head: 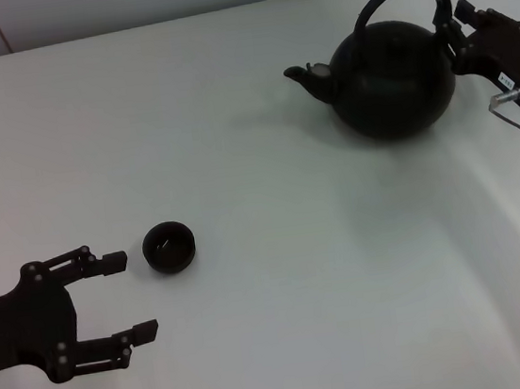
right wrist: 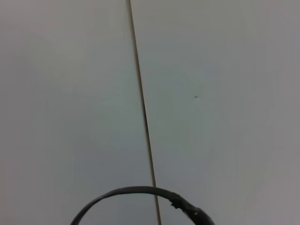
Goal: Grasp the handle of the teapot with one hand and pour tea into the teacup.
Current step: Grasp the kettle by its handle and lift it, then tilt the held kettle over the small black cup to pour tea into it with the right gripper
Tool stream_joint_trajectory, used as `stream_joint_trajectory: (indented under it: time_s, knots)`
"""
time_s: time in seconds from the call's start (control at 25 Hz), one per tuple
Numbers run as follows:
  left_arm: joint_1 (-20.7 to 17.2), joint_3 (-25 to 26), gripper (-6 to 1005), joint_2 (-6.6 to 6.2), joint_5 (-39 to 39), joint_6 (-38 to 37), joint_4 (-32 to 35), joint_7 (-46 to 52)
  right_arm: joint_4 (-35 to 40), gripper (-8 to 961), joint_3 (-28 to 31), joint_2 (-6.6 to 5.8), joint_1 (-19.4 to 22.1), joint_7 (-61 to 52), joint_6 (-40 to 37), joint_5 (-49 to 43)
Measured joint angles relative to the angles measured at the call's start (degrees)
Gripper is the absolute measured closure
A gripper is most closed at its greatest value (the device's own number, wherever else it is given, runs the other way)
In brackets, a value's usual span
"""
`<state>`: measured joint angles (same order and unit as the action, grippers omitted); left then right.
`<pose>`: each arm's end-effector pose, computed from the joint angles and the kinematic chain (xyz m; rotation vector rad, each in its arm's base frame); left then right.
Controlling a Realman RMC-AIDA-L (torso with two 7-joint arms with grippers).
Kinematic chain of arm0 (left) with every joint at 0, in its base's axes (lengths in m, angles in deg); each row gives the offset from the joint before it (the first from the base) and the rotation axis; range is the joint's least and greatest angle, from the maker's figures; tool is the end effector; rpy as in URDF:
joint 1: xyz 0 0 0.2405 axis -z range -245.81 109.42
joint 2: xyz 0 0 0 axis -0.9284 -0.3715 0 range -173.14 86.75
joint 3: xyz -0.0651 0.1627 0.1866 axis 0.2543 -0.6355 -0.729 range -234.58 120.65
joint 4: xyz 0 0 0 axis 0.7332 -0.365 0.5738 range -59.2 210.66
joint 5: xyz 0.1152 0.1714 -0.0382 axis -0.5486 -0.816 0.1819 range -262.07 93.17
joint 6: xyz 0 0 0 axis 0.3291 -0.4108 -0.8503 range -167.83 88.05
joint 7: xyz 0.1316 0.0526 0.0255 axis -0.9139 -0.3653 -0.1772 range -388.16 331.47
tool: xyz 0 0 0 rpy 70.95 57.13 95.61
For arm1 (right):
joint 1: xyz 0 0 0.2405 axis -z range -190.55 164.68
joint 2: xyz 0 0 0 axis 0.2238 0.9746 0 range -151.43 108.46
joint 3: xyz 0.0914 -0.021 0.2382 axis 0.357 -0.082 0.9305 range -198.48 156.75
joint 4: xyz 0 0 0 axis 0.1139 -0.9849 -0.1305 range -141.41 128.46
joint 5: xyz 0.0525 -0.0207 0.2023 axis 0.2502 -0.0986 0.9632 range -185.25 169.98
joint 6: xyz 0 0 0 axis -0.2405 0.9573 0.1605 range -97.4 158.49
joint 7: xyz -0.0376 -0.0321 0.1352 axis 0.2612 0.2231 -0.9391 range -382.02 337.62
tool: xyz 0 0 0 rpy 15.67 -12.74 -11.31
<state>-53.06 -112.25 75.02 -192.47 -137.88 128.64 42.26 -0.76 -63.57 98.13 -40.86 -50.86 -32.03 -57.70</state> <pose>-0.2797 0.2621 0.0132 -2.8967 -0.2769 -0.5923 0.3391 0.3451 -0.0059 -1.7079 0.6865 0.7284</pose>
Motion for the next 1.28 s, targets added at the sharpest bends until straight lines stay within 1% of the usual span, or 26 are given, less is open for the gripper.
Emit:
stream_joint_trajectory:
  time_s: [0.24,0.56,0.88,1.0,1.04,1.08,1.16,1.2,1.24,1.28]
  knots:
    - [0.0,0.0,145,0.00,0.0,0.0,0.0,0.0,0.0,785,-0.1,0.00,0.1,0.0,0.0,0.0]
    - [-0.3,0.1,144,-0.07,0.0,0.0,0.0,-0.3,0.0,859,-0.4,0.00,0.0,0.4,-0.5,-0.2]
    - [-0.4,0.2,144,-0.09,0.0,-0.3,0.0,-0.1,0.6,860,-1.6,-0.11,-0.7,0.4,-1.9,-0.7]
    - [-0.5,0.2,144,-0.09,0.0,-0.2,0.1,-0.1,1.3,859,-4.1,-0.13,-1.0,0.5,-3.6,-0.9]
    - [-0.5,0.4,144,-0.09,0.0,-0.2,0.1,-0.2,2.0,859,-5.9,-0.14,-1.3,0.5,-4.3,-1.0]
    - [-0.5,0.4,144,-0.09,0.0,-0.2,0.1,-0.2,2.0,859,-5.9,-0.14,-1.3,0.5,-4.3,-1.0]
    - [-0.6,0.7,144,-0.09,0.0,-0.3,0.1,-0.3,2.9,859,-8.0,-0.20,-1.8,0.5,-4.5,-1.0]
    - [-0.6,0.9,144,-0.09,0.0,-0.4,0.1,-0.3,3.5,859,-9.3,-0.23,-2.0,0.5,-4.6,-1.0]
    - [-0.7,0.9,144,-0.09,0.0,-0.5,0.1,-0.3,4.7,859,-12.0,-0.26,-2.3,0.6,-4.6,-1.1]
    - [-0.7,0.9,144,-0.09,0.0,-0.5,0.1,-0.3,4.7,859,-12.0,-0.26,-2.3,0.6,-4.6,-1.1]
